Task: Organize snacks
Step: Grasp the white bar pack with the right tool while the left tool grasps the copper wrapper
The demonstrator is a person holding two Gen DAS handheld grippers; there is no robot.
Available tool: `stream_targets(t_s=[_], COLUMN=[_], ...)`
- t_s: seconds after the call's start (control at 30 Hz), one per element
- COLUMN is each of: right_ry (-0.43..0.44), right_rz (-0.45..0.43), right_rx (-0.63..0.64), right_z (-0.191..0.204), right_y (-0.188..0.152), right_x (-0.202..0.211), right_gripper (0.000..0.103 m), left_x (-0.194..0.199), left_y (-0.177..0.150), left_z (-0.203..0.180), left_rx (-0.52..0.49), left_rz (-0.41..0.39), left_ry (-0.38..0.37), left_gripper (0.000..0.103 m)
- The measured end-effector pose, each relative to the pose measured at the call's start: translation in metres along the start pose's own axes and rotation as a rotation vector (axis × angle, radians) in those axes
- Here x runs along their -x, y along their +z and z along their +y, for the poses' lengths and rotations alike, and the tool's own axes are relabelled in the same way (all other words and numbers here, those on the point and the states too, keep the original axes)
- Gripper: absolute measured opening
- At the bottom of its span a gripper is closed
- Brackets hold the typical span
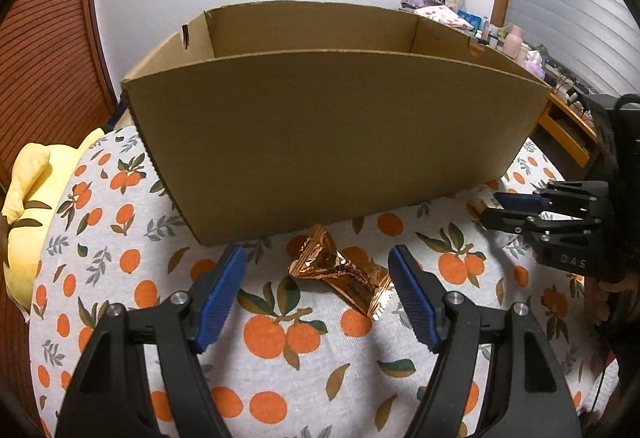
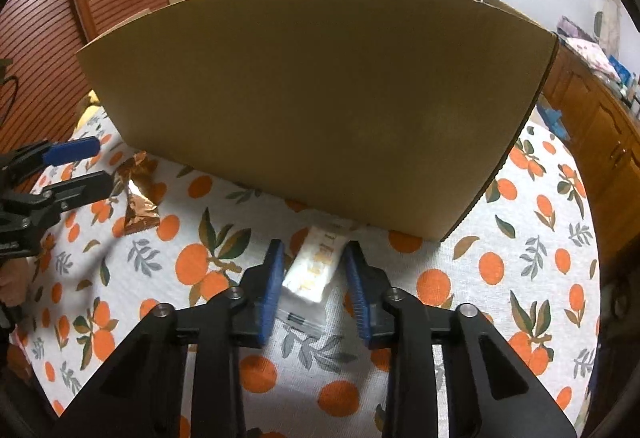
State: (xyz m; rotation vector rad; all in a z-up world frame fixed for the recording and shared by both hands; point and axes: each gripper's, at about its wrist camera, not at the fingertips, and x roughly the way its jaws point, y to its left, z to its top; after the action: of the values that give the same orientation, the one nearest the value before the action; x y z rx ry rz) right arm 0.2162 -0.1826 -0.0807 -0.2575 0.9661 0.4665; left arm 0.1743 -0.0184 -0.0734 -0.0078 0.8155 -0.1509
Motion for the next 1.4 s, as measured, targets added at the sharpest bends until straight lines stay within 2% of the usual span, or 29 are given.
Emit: stream_targets(t_s=[0.17, 0.4, 0.7, 0.93, 1.07, 1.23, 1.4], right_ry=[0.019, 0.032, 0.023, 0.020, 0.015, 0.004, -0.004], right_rz=[-0.003, -0.007, -0.021, -0.021, -0.020, -0.019, -0.020], right_rx=[0.000, 0.007, 0.022, 0.023, 0.026, 0.037, 0.051], right_z=[-0.001, -0.003, 0.000, 0.002, 0.003, 0.004, 0.007], right_y=[-0.006, -0.010, -0.013, -0.014, -0.013, -0.012, -0.012], right_x=[0.005, 0.007, 0.007, 0.007, 0.006, 0.005, 0.006], right_gripper=[0.022, 0.021, 0.022, 0.022, 0.022, 0.022, 0.020], left_x=[-0.009, -0.019, -0.029, -0.031, -0.028, -0.021, -0.013], left_y=[0.001, 0.002, 0.005, -0.002, -0.010, -0.020, -0.027], left_z=[0.000, -0.004, -0.006, -0.008, -0.005, -0.005, -0.005], left_rx=[0.005, -0.001, 0.001, -0.005, -0.005, -0.016, -0.014], left_rz=[0.019, 0.044, 0.067, 0.079, 0.075, 0.072, 0.069], left_ry=[0.010, 0.042, 0.043, 0.025, 0.018, 0.000, -0.017], left_gripper=[0.074, 0.074, 0.066, 0.048, 0.030, 0.022, 0.022])
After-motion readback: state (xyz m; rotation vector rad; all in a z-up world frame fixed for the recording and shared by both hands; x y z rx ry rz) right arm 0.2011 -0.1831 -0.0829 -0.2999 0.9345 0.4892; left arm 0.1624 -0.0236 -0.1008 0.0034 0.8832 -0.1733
